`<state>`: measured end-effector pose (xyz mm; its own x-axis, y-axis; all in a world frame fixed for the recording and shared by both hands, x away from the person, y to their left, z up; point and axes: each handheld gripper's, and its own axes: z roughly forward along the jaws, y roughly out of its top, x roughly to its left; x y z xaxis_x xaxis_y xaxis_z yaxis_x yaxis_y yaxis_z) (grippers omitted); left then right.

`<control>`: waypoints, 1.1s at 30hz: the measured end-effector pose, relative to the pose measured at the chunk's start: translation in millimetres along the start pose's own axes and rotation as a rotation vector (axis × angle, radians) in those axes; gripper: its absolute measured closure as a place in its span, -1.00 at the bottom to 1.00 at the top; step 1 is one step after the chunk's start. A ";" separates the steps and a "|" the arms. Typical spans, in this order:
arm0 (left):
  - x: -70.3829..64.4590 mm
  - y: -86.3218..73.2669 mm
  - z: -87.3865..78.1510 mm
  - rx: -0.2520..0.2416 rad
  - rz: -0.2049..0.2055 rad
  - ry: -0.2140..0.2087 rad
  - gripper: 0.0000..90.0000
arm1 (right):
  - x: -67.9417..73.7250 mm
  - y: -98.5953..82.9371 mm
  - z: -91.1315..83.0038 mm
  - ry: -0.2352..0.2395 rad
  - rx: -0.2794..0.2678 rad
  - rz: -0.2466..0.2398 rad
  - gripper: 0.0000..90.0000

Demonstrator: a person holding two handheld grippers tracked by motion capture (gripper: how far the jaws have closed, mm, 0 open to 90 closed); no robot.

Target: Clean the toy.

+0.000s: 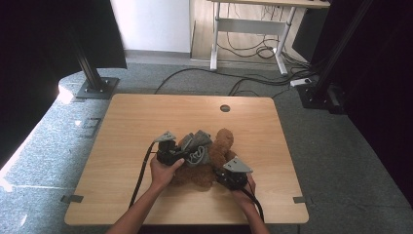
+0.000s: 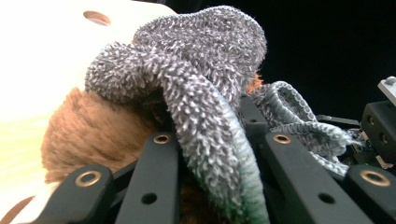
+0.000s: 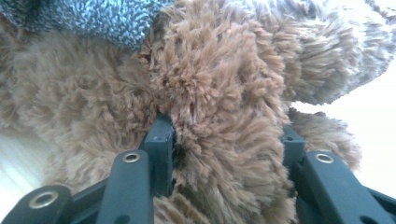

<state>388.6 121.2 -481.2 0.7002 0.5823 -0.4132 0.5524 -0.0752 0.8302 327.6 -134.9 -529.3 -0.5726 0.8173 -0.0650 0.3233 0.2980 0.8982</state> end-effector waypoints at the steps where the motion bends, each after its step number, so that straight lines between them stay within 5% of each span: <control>1: 0.0 0.0 0.0 0.000 0.000 0.000 0.64 | -0.9 -0.4 -0.6 -0.002 -0.001 0.004 0.20; 8: -9.0 -5.5 -16.0 0.031 0.011 -0.040 0.64 | 2.5 -3.6 -8.2 0.016 0.002 -0.016 0.19; 15: -20.2 -12.2 -49.7 0.059 0.053 0.015 0.65 | 7.8 -6.0 -14.0 -0.003 0.013 -0.016 0.23; 23: -2.6 -32.6 -86.8 0.020 -0.009 0.042 0.65 | 10.2 -11.2 -23.1 0.027 0.031 -0.011 0.25; 33: 6.2 -50.4 -113.5 0.007 -0.028 0.063 0.64 | 11.9 -12.9 -25.4 0.058 0.034 -0.017 0.26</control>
<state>313.8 220.5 -483.1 0.6547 0.6337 -0.4121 0.5751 -0.0638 0.8156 297.4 -141.5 -530.7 -0.6209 0.7821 -0.0536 0.3382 0.3289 0.8817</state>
